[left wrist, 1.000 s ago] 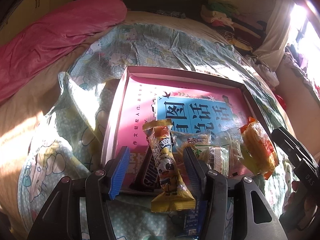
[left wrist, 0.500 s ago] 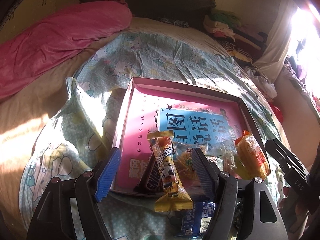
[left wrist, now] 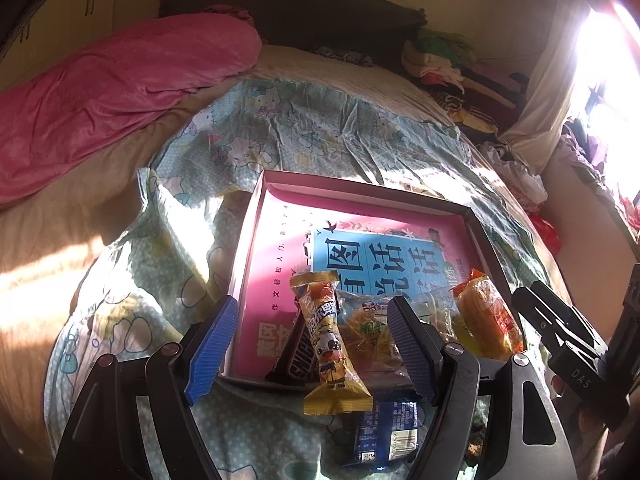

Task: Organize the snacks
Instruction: 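Move both open tools back from the tray toward the blue and green packets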

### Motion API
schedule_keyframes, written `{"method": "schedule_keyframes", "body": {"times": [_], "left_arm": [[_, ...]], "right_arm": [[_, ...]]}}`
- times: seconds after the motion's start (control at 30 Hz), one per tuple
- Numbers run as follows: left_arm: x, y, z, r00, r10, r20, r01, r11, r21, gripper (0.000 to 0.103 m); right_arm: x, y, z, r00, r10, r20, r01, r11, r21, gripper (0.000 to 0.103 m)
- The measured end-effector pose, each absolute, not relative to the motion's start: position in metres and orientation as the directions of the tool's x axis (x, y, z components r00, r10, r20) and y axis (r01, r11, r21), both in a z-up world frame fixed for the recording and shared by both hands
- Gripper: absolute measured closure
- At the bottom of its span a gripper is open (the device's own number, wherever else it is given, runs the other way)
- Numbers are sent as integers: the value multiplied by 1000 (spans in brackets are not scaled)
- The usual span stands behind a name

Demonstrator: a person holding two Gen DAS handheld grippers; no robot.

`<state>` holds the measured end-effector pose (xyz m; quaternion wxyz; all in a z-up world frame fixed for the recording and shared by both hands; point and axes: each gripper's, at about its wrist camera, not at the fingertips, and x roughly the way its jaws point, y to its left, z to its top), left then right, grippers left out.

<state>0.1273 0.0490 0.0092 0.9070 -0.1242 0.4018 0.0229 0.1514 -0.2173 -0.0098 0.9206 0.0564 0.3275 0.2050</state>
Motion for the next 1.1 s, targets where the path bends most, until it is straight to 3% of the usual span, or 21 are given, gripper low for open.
{"method": "schedule_keyframes", "body": {"times": [0.47, 1.1], "left_arm": [[112, 28, 20, 689, -73, -721, -79, 981, -175, 23], [92, 3, 16, 655, -117, -746, -1, 988, -155, 23]], "right_arm": [[135, -212, 4, 717, 443, -538, -388, 895, 221, 25], [110, -218, 12, 702, 494, -513, -421, 869, 259, 14]]}}
